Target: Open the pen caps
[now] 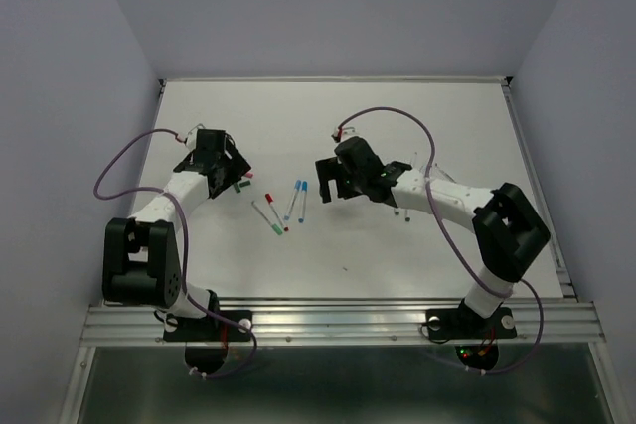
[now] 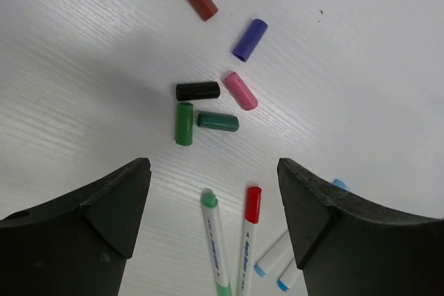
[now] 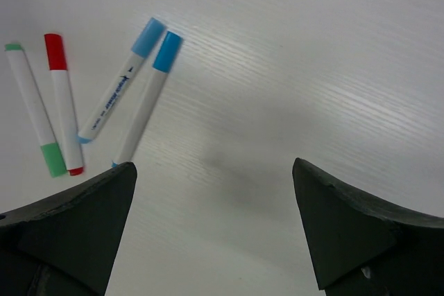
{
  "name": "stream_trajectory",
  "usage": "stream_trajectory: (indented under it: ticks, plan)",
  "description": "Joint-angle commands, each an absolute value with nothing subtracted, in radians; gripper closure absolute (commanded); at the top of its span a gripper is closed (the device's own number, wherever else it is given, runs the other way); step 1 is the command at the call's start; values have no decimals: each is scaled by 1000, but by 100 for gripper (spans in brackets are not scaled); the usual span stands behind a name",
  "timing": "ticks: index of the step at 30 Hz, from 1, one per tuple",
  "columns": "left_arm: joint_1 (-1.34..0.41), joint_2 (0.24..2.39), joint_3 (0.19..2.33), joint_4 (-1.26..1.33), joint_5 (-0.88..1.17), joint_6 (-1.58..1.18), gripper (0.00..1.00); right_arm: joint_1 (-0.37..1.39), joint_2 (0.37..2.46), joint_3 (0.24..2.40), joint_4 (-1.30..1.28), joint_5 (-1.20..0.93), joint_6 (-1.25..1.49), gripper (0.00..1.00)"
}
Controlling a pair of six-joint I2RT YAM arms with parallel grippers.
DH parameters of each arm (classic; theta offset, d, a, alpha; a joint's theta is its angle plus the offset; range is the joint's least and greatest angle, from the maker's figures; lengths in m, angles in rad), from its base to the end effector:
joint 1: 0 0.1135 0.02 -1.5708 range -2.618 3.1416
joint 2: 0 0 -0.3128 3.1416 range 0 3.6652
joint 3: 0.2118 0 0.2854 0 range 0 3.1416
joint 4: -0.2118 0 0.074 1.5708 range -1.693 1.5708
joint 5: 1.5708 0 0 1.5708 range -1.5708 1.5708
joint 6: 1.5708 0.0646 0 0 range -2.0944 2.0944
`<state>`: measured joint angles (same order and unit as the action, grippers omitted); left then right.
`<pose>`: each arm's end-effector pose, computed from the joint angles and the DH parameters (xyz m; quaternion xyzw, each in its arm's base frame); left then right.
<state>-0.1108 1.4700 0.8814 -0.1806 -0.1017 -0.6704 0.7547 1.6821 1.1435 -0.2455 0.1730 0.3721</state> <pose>0.3518 -0.0325 0.2235 -0.2730 0.8783 -0.1051 0.3781 0.3154 0.2813 0.2356 -0.1424 0.9097 0.1365 0.3655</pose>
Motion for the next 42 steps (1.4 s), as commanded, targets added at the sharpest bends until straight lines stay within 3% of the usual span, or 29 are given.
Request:
stream_trajectory:
  ticks: [1,8,15,23,25,26,27,28,30,35,39,42]
  plan:
    - [-147,1361,876,-218,-140,-684,2,819,1793,1279,-202,186,396,0]
    - [-184,1224,867,-227,-140,-706,1,861,1962,1459,-322,299,407,0]
    - [-192,1219,868,-225,-140,-704,1,891,2052,1532,-356,331,394,0]
    - [-192,1223,864,-219,-143,-703,1,931,2105,1522,-406,371,403,0]
    - [-192,1226,867,-219,-143,-700,1,940,2102,1493,-410,367,417,4]
    - [-192,1226,868,-219,-143,-699,1,940,2100,1480,-410,362,425,21]
    - [-192,1227,868,-221,-143,-699,1,940,2097,1467,-410,362,425,21]
    - [-192,1227,870,-222,-143,-699,1,940,2097,1453,-408,367,429,37]
    - [-192,1229,871,-224,-143,-699,1,940,2094,1416,-407,373,437,57]
    - [-192,1220,871,-225,-140,-703,1,928,2077,1352,-373,359,439,72]
    - [-192,1212,873,-219,-112,-687,1,878,2034,1283,-298,290,419,96]
    - [-195,1198,864,-166,-2,-640,1,844,1965,1232,-244,250,388,99]
